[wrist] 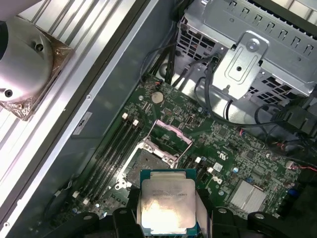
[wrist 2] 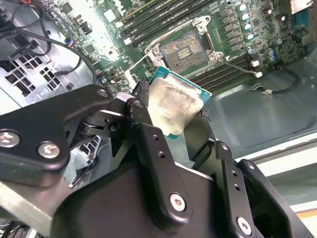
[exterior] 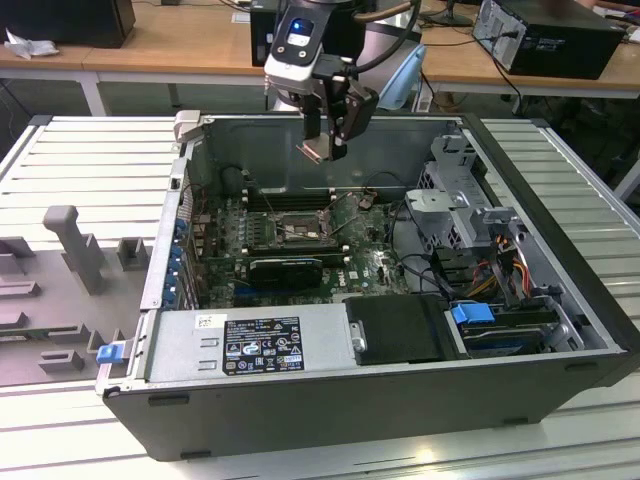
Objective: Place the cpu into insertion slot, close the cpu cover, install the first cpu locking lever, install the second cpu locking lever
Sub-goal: 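Place the cpu into insertion slot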
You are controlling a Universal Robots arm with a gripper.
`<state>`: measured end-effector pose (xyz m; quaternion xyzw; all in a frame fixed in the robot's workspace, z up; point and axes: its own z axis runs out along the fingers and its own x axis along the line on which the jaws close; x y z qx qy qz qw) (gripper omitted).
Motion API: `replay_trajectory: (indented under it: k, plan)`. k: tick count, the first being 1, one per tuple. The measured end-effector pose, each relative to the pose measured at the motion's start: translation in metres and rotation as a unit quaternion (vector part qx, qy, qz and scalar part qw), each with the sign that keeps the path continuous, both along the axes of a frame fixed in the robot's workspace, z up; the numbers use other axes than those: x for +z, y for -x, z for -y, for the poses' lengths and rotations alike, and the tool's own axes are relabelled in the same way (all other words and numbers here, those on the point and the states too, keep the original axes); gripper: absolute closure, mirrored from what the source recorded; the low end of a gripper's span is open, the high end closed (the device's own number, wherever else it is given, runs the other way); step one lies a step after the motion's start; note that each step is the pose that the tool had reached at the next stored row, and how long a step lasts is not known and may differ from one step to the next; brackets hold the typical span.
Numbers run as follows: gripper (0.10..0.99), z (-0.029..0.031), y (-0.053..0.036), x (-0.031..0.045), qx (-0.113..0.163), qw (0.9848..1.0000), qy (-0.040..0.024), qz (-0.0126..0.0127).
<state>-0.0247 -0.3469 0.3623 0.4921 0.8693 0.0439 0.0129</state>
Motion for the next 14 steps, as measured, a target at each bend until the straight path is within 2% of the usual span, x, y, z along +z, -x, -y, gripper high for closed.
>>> replay_trajectory:
  k: [14]
  plan:
    - [0.557,0.0,0.0,-0.0013,-0.038,0.9993,0.0,0.0]
